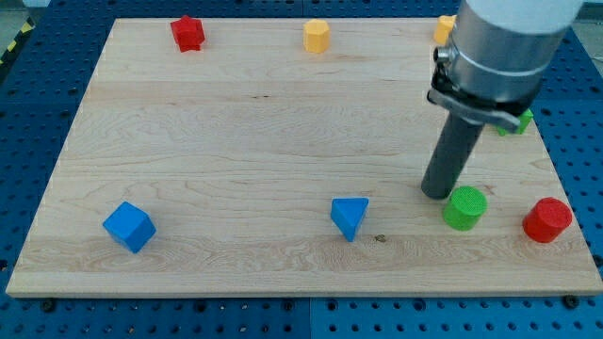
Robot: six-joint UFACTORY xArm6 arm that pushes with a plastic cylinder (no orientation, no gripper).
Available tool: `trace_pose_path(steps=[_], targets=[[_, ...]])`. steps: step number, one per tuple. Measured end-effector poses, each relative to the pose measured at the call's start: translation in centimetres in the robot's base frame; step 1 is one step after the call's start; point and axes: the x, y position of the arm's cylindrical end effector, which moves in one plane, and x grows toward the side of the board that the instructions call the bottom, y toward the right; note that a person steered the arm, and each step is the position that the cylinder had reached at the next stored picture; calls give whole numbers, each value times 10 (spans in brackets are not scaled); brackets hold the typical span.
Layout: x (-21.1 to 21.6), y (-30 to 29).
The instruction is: Place the green star on the top of the green circle
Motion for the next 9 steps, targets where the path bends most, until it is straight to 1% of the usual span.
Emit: trace_pose_path(steps=[1, 2, 3, 4, 5, 6, 7, 8, 9], targets=[[19, 16], [17, 35], [2, 13], [-52, -26], [-140, -21], [-200, 40], [-216, 114], [-206, 163], [-161, 140]])
